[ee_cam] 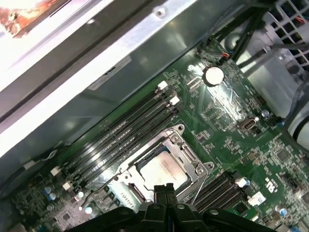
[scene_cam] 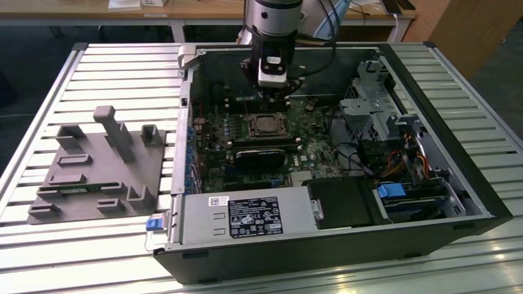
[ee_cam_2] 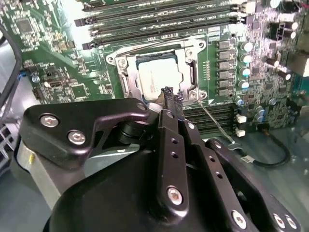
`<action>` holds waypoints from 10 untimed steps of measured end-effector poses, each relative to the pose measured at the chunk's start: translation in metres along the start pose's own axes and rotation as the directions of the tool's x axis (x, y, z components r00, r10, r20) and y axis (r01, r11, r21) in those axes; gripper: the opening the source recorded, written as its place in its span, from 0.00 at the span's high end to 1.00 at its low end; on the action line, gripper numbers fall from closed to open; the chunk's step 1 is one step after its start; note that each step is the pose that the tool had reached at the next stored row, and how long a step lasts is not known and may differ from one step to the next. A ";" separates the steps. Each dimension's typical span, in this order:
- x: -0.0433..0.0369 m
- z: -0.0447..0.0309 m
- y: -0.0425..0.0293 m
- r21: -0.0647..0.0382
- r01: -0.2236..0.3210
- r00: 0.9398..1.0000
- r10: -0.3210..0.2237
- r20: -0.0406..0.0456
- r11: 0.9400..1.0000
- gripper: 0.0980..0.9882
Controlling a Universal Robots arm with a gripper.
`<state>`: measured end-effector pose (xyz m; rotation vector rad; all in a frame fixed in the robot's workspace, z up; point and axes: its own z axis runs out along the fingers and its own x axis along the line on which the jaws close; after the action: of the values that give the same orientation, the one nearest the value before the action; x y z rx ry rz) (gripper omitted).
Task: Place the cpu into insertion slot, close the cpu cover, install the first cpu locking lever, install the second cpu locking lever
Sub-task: 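Install the first cpu locking lever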
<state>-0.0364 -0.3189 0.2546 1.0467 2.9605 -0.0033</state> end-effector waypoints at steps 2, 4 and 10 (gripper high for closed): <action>0.0000 0.0000 0.0000 0.000 0.029 1.000 -0.029 0.000 1.000 0.99; 0.0000 0.0000 0.0000 0.000 0.055 0.998 -0.055 0.001 0.998 0.99; 0.0000 0.0000 0.0000 -0.001 0.152 0.988 -0.152 0.001 0.988 0.99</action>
<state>-0.0364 -0.3189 0.2546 0.8172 3.0303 -0.0025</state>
